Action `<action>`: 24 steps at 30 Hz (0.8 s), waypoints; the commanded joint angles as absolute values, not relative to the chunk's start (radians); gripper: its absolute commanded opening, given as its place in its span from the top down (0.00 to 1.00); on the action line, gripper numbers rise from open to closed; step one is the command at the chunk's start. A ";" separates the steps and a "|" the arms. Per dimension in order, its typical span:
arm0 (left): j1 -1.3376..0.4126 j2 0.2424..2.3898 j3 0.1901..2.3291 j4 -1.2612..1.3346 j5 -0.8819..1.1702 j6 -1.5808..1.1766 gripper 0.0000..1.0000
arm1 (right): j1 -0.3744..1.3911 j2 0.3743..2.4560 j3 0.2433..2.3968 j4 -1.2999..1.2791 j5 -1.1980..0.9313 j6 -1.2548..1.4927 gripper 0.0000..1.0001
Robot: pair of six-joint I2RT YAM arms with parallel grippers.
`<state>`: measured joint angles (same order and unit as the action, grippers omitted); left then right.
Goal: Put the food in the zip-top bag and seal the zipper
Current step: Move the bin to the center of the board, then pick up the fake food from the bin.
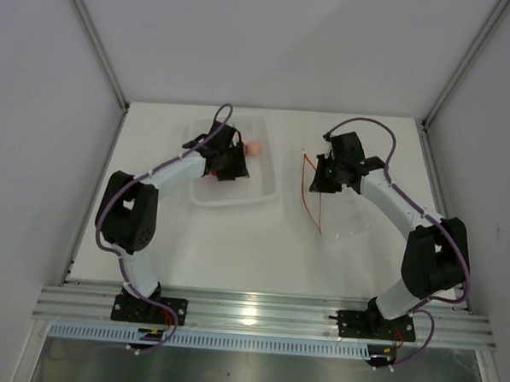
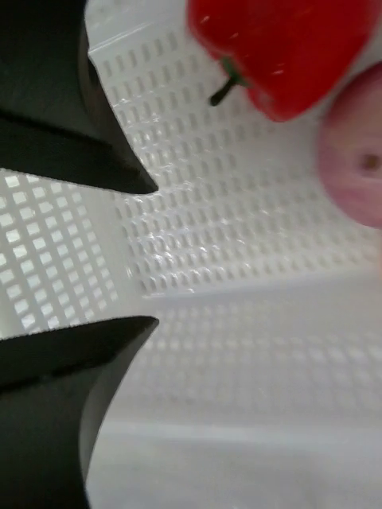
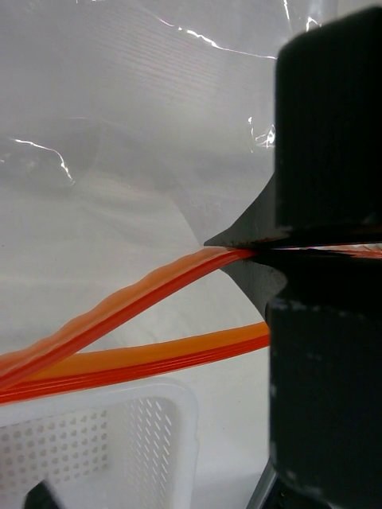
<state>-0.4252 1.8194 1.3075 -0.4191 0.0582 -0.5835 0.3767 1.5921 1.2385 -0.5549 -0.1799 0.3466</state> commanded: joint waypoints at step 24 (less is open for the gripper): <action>-0.301 2.266 2.166 -0.489 0.299 -0.353 0.16 | 0.368 1.626 1.307 -0.537 -0.198 0.328 1.00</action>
<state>-0.3138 2.2677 2.1628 -0.5987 0.1753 -0.3931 0.3710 1.6276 1.2835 -0.5522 -0.1993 0.3420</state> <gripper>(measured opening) 0.846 0.005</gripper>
